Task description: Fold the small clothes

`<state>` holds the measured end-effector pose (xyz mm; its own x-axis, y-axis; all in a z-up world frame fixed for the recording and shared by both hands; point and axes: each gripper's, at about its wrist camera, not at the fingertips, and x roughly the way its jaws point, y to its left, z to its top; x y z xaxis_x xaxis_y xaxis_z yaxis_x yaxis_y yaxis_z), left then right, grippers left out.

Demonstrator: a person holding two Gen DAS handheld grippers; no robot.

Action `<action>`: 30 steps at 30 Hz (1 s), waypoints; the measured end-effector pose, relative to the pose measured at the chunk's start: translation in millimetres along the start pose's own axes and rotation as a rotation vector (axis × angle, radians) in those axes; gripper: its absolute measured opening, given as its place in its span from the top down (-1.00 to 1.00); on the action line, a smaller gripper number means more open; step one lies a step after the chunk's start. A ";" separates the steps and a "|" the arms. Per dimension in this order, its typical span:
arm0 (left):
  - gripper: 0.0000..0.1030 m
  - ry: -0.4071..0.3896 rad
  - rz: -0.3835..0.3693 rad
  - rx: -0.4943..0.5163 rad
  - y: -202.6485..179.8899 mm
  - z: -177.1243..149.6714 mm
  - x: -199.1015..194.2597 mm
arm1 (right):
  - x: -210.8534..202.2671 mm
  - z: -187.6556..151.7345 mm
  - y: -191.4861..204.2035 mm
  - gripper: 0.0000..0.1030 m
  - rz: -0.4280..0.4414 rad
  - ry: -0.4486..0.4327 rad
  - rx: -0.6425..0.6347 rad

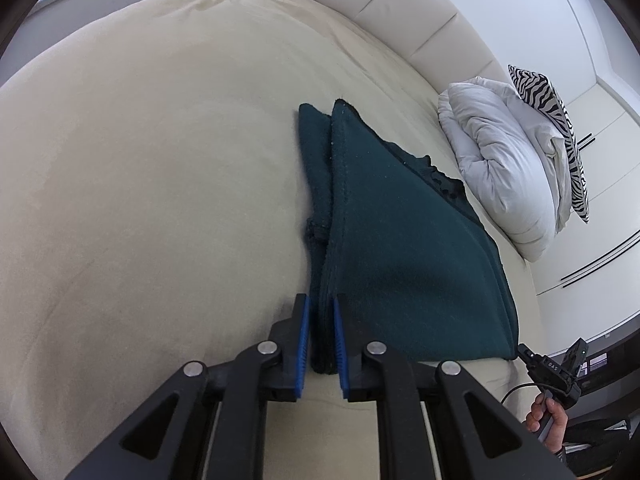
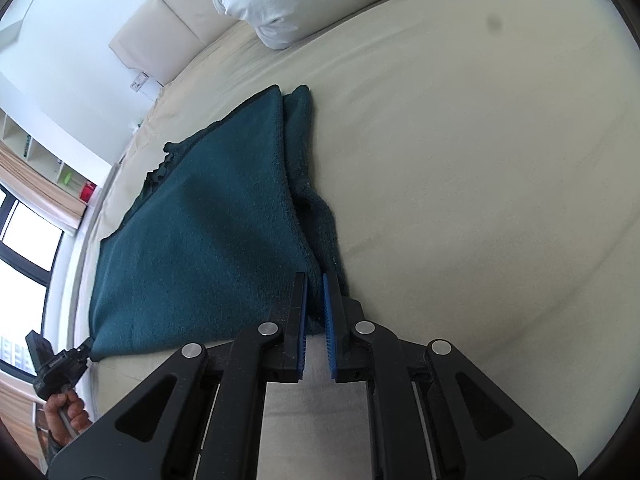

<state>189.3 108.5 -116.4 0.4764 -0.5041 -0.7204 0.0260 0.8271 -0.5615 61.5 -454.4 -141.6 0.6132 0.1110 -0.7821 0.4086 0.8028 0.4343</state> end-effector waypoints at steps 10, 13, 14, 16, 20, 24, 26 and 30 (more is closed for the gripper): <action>0.11 -0.030 0.046 0.029 -16.0 14.3 3.9 | -31.7 18.1 35.1 0.04 -0.005 -0.116 -0.068; 0.14 -0.006 0.053 0.039 -16.0 9.9 14.3 | -26.0 14.8 44.7 0.04 0.049 -0.093 -0.075; 0.19 -0.002 0.057 0.044 -16.2 8.0 16.8 | -23.2 12.8 49.0 0.04 0.069 -0.080 -0.084; 0.35 -0.009 0.078 0.063 -16.6 4.5 19.3 | -18.5 7.2 60.5 0.04 0.092 -0.056 -0.126; 0.73 -0.009 0.114 0.092 -16.4 2.3 21.4 | -5.8 -0.1 82.8 0.04 0.131 -0.014 -0.203; 0.79 -0.017 0.132 0.117 -17.6 -1.3 19.4 | 22.6 -2.1 83.8 0.07 0.058 0.039 -0.210; 0.79 -0.020 0.124 0.109 -14.5 -2.6 18.7 | 35.4 -0.2 69.2 0.22 0.018 0.052 -0.167; 0.79 -0.024 0.120 0.097 -14.9 -2.0 12.4 | 21.7 1.8 36.6 0.40 0.057 -0.016 -0.040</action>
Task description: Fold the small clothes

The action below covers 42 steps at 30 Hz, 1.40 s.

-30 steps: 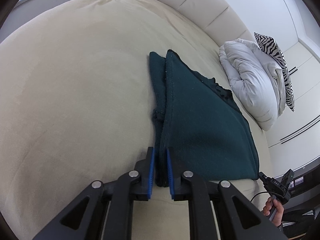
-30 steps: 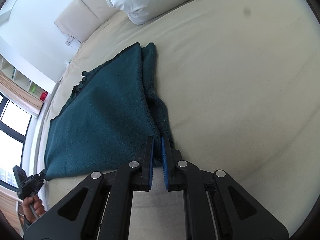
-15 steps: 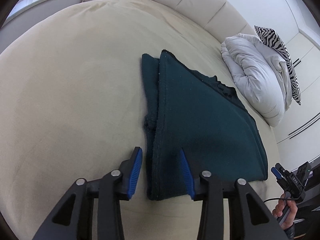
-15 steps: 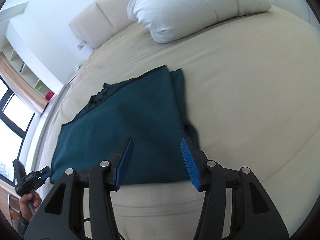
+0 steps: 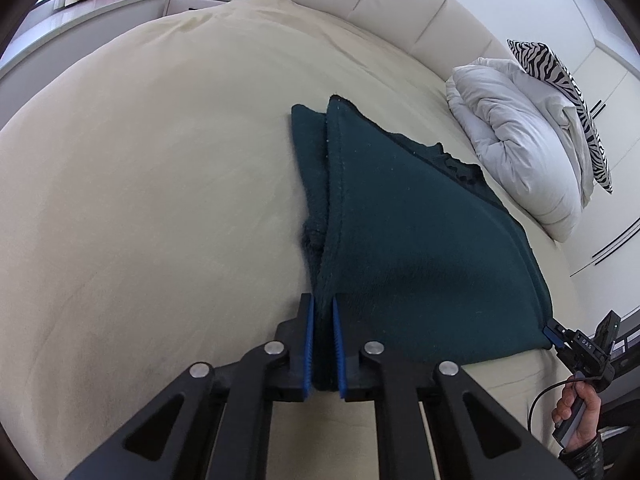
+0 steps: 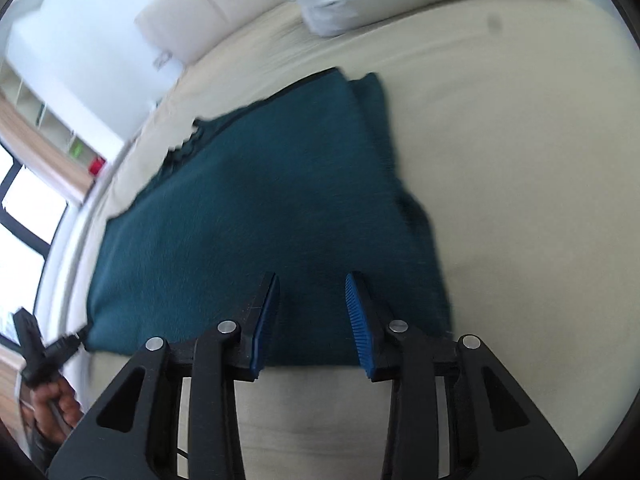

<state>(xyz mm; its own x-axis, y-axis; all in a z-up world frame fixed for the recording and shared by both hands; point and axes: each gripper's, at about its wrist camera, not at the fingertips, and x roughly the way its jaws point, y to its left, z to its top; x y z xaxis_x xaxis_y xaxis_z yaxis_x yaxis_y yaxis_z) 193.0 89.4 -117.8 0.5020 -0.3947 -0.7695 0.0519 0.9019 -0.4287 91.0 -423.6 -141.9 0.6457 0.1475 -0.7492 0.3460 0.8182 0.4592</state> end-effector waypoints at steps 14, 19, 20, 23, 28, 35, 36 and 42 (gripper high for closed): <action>0.41 -0.237 0.011 0.253 -115.3 88.8 33.1 | 45.0 72.7 103.7 0.21 0.252 0.025 -0.128; 0.41 -0.159 0.091 0.249 -101.8 99.7 89.7 | 118.9 90.4 132.5 0.21 0.318 0.130 -0.088; 0.41 -0.151 0.098 0.237 -93.9 100.4 95.4 | 133.4 93.9 128.0 0.21 0.294 0.138 -0.063; 0.56 -0.144 0.005 0.125 -64.0 107.9 100.7 | 152.0 104.0 97.5 0.34 0.313 0.098 0.031; 0.68 -0.147 -0.003 0.086 -51.8 112.7 103.2 | 150.3 123.4 38.1 0.42 0.423 0.011 0.171; 0.73 -0.128 -0.098 0.006 -29.5 113.9 106.7 | 115.2 135.7 -35.8 0.51 0.339 -0.135 0.316; 0.74 -0.122 -0.112 -0.004 -26.9 115.1 107.8 | 109.8 138.3 -38.2 0.47 0.308 -0.143 0.304; 0.75 -0.130 -0.083 0.015 -32.1 112.3 106.3 | 69.6 113.1 -13.5 0.38 0.355 -0.168 0.274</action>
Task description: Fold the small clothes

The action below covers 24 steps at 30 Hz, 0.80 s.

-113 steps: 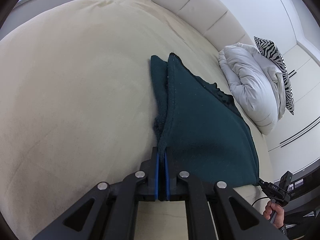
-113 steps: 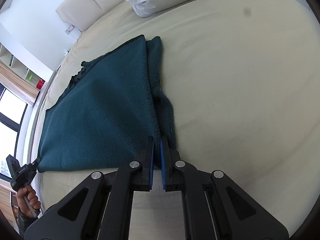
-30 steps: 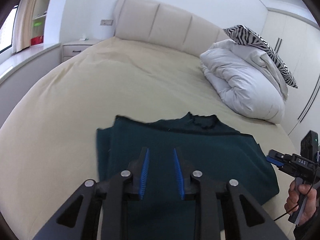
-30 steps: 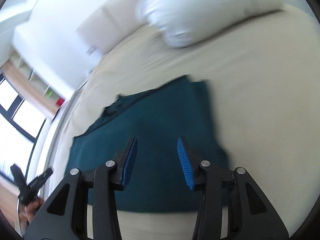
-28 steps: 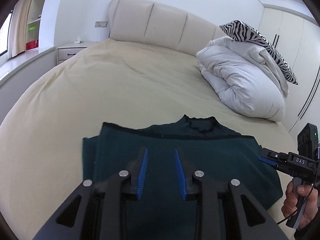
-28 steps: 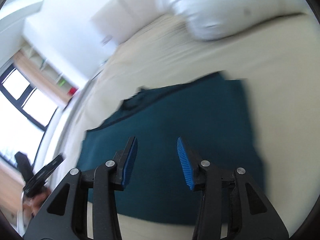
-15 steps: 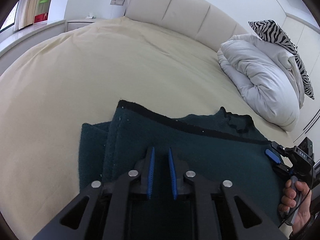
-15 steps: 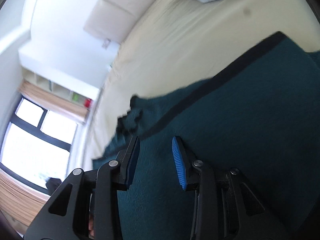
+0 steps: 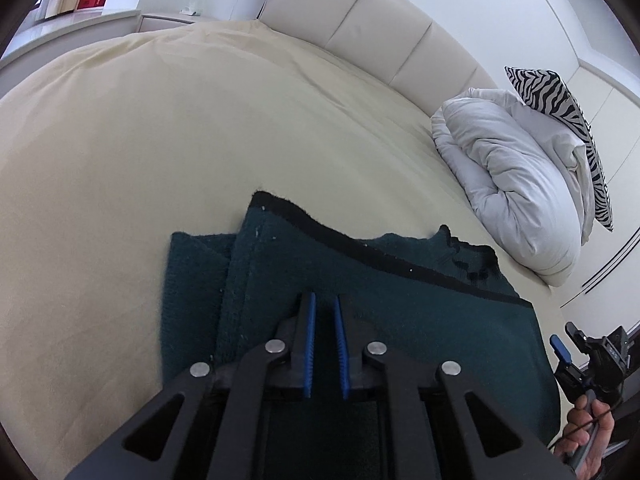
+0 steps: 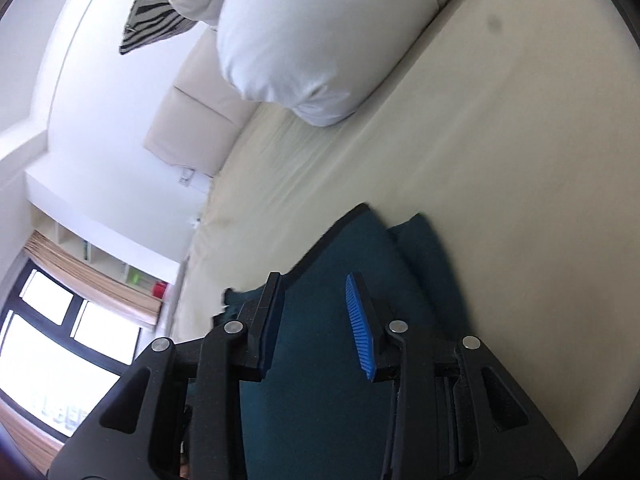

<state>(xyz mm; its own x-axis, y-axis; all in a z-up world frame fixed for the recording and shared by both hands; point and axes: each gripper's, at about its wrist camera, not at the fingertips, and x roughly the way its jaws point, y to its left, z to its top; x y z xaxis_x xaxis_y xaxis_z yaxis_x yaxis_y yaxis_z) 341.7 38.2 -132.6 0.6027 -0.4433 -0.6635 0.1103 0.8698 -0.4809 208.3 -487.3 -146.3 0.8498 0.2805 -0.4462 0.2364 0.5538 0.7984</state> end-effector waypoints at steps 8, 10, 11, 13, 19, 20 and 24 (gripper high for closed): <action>0.74 0.029 0.042 0.054 -6.1 -1.5 -13.3 | 50.0 -65.1 22.1 0.49 0.083 0.322 -0.147; 0.74 0.030 0.040 0.048 -3.4 -2.1 -19.0 | 32.3 -49.2 -1.5 0.48 0.066 0.239 -0.049; 0.74 0.032 0.043 0.045 -2.1 -3.4 -22.4 | 18.3 -40.0 -12.8 0.47 0.043 0.196 -0.033; 0.58 0.034 0.065 0.048 -4.3 -7.4 -32.2 | -3.9 -21.2 -33.8 0.46 -0.014 0.105 0.004; -0.42 0.041 0.143 0.155 -58.1 -33.4 -58.9 | -102.0 4.6 -72.7 -0.02 -0.175 -0.091 0.034; -0.42 0.063 0.108 0.168 -70.1 -38.5 -58.2 | -110.7 6.4 -75.1 -0.12 -0.180 -0.092 0.030; -0.42 0.134 0.056 0.236 -106.1 -55.0 -49.2 | -94.0 3.5 -61.5 -0.13 -0.126 0.033 0.017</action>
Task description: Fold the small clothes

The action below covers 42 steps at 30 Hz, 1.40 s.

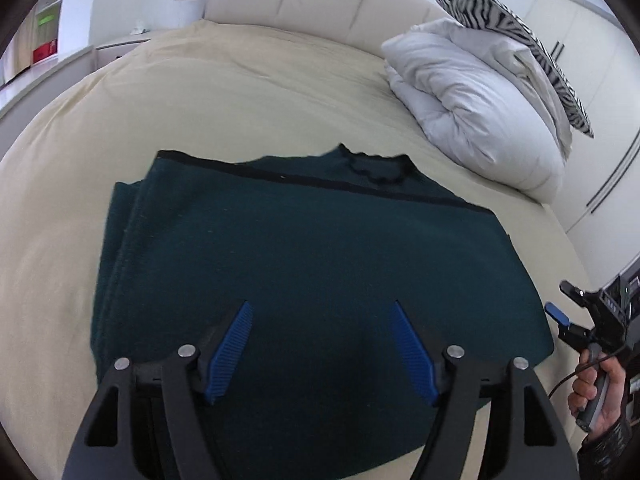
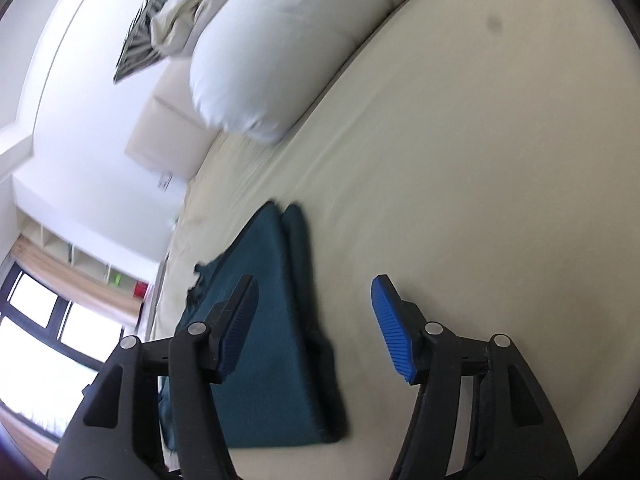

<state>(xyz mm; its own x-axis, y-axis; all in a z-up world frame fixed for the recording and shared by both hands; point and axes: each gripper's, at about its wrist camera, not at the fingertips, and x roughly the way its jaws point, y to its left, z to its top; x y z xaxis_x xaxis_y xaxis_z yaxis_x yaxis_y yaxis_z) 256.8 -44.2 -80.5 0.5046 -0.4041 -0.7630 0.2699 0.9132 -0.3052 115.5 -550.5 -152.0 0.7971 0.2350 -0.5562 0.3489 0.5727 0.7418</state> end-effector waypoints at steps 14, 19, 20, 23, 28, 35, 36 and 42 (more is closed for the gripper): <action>-0.44 0.079 0.044 0.034 -0.4 -12.1 26.5 | 85.0 -15.3 33.4 -0.17 0.012 0.286 0.043; -0.45 0.076 0.063 0.047 -1.4 -12.9 27.0 | 105.3 -18.4 40.2 -0.04 0.060 0.329 0.074; -0.45 0.076 0.063 0.048 -1.2 -13.1 27.0 | 109.0 -19.9 41.9 0.07 0.063 0.338 0.079; -0.45 0.076 0.062 0.047 -1.3 -12.8 27.4 | 119.3 -26.4 48.8 0.34 0.056 0.368 0.065; -0.45 0.078 0.060 0.048 -1.5 -12.4 28.1 | 127.7 -31.5 52.7 0.58 0.010 0.358 0.051; -0.45 0.076 0.047 0.041 0.0 -13.5 26.5 | 129.5 -37.4 77.5 0.66 -0.101 0.306 -0.053; -0.45 0.076 0.040 0.035 1.2 -13.3 26.1 | 131.4 -38.2 82.2 0.66 -0.116 0.299 -0.068; -0.45 0.068 -0.030 -0.011 11.3 -11.1 21.5 | 132.4 -49.2 154.2 0.68 -0.254 0.232 -0.281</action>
<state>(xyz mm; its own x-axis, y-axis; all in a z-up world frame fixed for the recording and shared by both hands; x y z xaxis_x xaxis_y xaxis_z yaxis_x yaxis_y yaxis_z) 261.6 -42.0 -106.7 0.4393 -0.4275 -0.7901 0.2750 0.9013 -0.3348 250.6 -392.4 -129.7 0.5603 0.2109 -0.8010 0.3464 0.8188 0.4578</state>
